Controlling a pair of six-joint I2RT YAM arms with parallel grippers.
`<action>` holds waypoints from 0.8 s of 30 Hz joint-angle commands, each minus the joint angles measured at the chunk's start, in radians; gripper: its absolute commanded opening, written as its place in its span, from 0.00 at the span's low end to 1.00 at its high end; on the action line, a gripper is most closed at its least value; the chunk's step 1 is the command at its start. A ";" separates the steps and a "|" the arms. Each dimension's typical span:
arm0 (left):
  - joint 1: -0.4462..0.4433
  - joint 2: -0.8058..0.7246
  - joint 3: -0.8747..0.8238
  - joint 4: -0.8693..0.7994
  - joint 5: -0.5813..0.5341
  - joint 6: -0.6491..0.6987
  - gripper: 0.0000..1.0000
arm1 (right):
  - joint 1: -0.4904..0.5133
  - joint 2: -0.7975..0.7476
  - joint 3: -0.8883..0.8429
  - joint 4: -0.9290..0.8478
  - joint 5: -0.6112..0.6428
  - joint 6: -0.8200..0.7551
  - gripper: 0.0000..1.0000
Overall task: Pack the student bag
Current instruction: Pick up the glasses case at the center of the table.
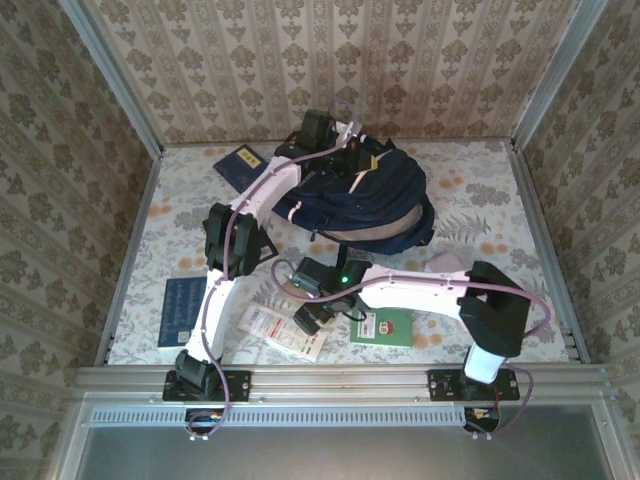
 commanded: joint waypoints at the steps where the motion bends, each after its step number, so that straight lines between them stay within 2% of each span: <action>1: 0.017 -0.096 -0.023 0.045 0.054 0.012 0.00 | 0.000 0.061 0.056 0.010 0.024 -0.036 1.00; 5: 0.020 -0.115 -0.063 0.090 0.068 -0.010 0.00 | 0.001 0.134 0.092 0.000 0.024 -0.037 0.99; 9: 0.020 -0.117 -0.065 0.097 0.078 -0.016 0.00 | 0.000 0.183 0.106 -0.001 0.024 -0.031 0.94; 12: 0.020 -0.118 -0.067 0.104 0.083 -0.021 0.00 | -0.001 0.189 0.095 0.015 0.023 -0.024 0.84; 16: 0.020 -0.119 -0.067 0.120 0.087 -0.033 0.00 | 0.000 0.175 0.080 0.024 0.035 -0.019 0.64; 19: 0.020 -0.118 -0.061 0.133 0.090 -0.048 0.00 | -0.001 0.139 0.063 0.024 0.056 -0.016 0.54; 24: 0.020 -0.117 -0.021 0.127 0.098 -0.061 0.00 | -0.007 0.019 0.026 0.024 0.106 -0.014 0.50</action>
